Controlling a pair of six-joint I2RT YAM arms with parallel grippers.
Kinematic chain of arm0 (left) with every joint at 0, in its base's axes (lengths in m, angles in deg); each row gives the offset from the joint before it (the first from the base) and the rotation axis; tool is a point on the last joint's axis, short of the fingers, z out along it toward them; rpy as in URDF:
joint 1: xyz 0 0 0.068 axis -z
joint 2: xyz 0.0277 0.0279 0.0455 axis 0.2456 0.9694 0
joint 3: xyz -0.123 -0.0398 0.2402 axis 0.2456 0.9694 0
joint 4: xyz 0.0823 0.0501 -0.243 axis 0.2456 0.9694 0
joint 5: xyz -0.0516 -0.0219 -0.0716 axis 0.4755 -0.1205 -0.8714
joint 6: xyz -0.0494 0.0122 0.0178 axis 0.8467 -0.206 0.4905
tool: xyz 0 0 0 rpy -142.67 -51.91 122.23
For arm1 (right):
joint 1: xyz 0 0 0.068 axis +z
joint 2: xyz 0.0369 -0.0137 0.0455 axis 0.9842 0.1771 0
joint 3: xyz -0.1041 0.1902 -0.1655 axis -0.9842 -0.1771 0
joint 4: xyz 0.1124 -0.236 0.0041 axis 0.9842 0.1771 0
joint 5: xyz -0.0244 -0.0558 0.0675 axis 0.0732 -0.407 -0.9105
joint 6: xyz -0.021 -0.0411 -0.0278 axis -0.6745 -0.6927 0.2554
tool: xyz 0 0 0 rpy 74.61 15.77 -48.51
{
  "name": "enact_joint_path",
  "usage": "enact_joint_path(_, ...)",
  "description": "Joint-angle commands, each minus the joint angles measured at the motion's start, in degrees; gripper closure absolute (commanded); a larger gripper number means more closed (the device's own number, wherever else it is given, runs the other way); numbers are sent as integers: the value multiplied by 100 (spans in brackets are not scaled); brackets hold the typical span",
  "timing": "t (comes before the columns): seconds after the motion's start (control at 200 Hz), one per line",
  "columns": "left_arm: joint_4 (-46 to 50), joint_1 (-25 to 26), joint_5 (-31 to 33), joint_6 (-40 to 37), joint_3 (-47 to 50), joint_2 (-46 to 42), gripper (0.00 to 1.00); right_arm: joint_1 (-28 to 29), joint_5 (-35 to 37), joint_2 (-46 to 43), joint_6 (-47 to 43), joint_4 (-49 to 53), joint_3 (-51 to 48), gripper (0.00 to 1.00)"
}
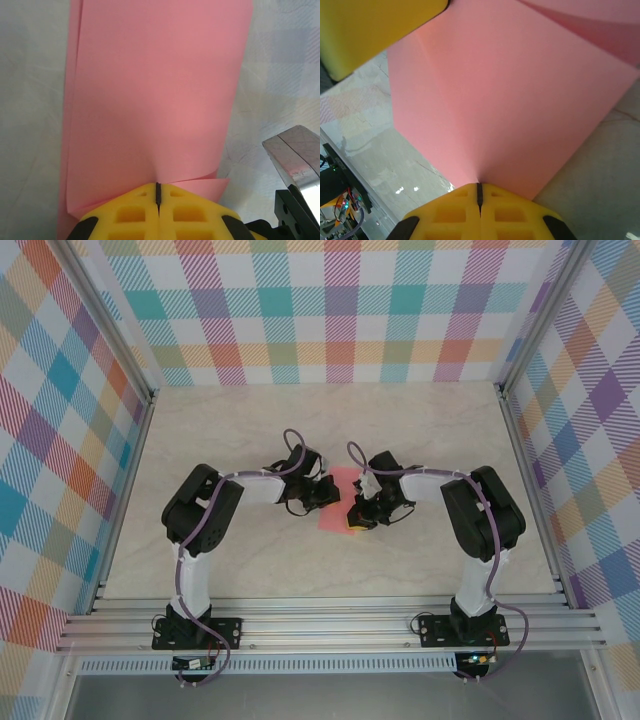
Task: Fold a paper plane with a square sheet of paper (pick it up from the middle)
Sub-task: Fold the triangle a second time at the center of the table.
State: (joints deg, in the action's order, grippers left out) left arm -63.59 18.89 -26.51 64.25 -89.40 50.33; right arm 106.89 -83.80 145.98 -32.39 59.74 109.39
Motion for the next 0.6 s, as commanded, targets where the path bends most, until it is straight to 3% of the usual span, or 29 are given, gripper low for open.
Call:
enact_joint_path(0.0, 118, -111, 102, -147, 8, 10, 100, -11, 231, -87, 21, 411, 122, 95)
enact_joint_path(0.205, -114, -111, -57, -33, 135, 87, 100, 2, -270, -356, 402, 100, 329, 94)
enact_joint_path(0.595, -181, -107, -140, 28, 128, 115, 100, 215, -106, 254, 732, -79, 890, 94)
